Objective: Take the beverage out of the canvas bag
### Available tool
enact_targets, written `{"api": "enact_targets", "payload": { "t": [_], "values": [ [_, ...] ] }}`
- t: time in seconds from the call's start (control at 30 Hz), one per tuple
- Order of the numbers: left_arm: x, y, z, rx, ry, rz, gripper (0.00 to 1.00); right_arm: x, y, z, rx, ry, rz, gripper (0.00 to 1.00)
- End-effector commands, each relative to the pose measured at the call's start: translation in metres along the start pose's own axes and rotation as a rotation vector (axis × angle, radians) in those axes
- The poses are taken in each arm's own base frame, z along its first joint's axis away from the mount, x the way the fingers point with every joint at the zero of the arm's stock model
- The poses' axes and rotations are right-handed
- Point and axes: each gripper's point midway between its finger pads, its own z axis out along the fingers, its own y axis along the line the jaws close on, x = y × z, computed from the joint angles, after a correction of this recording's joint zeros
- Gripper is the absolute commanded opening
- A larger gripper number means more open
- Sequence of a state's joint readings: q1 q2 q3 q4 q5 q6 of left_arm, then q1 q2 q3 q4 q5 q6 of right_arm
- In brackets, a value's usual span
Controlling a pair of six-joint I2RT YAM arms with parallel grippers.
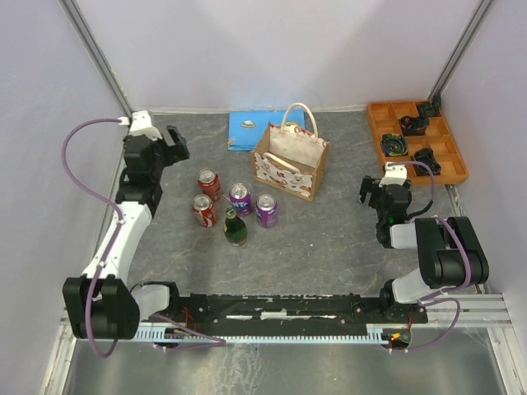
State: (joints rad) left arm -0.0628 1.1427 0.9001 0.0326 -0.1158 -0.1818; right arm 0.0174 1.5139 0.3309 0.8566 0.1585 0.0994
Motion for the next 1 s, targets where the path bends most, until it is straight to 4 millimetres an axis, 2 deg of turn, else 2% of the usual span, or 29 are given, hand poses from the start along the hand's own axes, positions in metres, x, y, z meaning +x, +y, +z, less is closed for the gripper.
{"api": "enact_targets", "payload": {
  "t": [0.0,0.17,0.4,0.57,0.77,0.97],
  "values": [
    [-0.028,0.024,0.017,0.020,-0.050,-0.202,1.00,-0.020,0.002,0.005,-0.005,-0.059,-0.001,0.99],
    [-0.017,0.042,0.021,-0.039,-0.038,-0.204,0.99,-0.020,0.001,0.005,-0.004,-0.059,-0.002,0.99],
    [-0.011,0.070,0.007,-0.199,-0.092,-0.249,0.99,-0.019,0.002,0.005,-0.005,-0.057,-0.001,0.99],
    [-0.006,0.080,-0.006,-0.250,-0.121,-0.256,0.99,-0.020,0.001,0.005,-0.005,-0.059,-0.001,0.99],
    [-0.004,0.095,-0.012,-0.347,-0.125,-0.286,0.99,-0.019,0.002,0.005,-0.006,-0.057,-0.003,0.99],
    [-0.002,0.099,-0.017,-0.366,-0.119,-0.270,0.99,-0.019,0.002,0.005,-0.005,-0.058,-0.001,0.99]
  ]
}}
